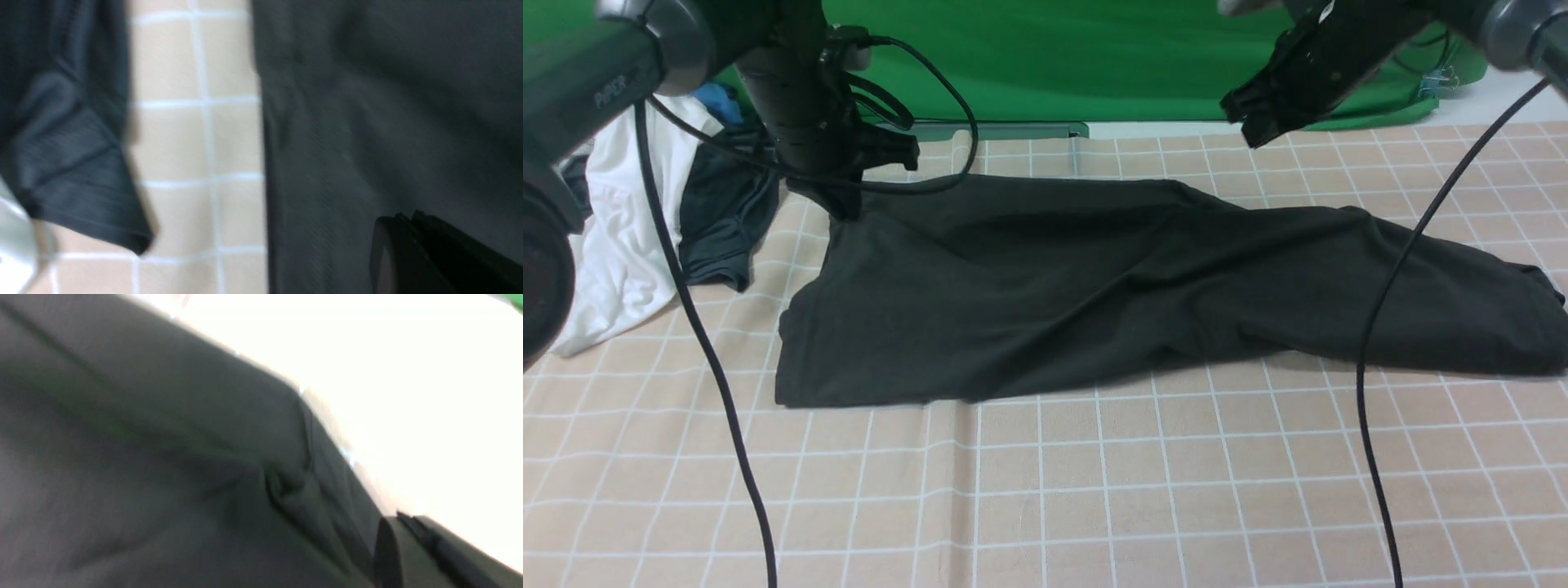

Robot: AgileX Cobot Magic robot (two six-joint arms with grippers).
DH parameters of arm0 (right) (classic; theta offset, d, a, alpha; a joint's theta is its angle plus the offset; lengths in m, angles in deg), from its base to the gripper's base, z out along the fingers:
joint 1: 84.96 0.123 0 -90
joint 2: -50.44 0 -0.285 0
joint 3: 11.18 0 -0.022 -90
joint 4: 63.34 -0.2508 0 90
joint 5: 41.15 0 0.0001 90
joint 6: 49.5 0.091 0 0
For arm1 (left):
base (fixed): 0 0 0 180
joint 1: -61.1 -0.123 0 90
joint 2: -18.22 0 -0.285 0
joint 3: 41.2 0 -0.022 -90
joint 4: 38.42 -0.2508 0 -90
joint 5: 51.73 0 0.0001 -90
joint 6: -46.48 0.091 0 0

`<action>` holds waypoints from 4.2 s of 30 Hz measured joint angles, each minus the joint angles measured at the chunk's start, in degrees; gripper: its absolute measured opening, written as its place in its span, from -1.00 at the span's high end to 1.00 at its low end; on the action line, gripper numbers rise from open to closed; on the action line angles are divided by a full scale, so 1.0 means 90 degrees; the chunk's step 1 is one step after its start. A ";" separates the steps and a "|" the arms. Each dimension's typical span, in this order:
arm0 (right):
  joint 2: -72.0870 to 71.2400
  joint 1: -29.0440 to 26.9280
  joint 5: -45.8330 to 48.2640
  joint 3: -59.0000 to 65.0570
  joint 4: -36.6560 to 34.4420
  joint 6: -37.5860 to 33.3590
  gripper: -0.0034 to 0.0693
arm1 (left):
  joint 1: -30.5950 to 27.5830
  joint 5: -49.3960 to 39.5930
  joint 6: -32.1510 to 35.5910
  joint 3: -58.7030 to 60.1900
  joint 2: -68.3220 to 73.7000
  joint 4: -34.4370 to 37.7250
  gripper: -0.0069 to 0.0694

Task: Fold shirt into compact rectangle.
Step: 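Fold the black garment in half by bringing its near edge over to the far edge, then pull the folded dark garment lengthwise by its ends to straighten it flat on the table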

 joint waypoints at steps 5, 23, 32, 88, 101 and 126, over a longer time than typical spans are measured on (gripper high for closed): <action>-0.0035 -0.0021 0.0445 -0.0323 -0.0050 -0.0162 0.80 | -0.0298 0.0768 -0.0062 0.0000 0.0056 -0.0033 0.43; -0.0040 0.0566 -0.0027 -0.0348 -0.0071 -0.0251 0.71 | -0.0384 0.1533 0.0194 0.0007 0.1063 0.0548 -0.37; 0.0006 0.0580 -0.0138 -0.0357 -0.0083 -0.0251 0.66 | -0.0384 0.1430 0.0491 0.0007 0.1019 0.0447 0.73; 0.1443 0.0805 -0.1847 -0.1125 -0.0005 -0.1090 0.75 | -0.0399 0.2617 0.0459 -0.0441 0.0203 0.0247 0.73; 0.1522 0.0811 -0.2327 -0.1125 0.0273 -0.0832 -0.25 | -0.0450 0.3259 0.0334 -0.0457 0.0731 -0.0258 0.10; -0.3166 -0.2097 0.0527 0.4089 0.1051 0.0487 0.81 | 0.0431 0.1640 0.1647 0.2955 -0.0860 0.1239 0.78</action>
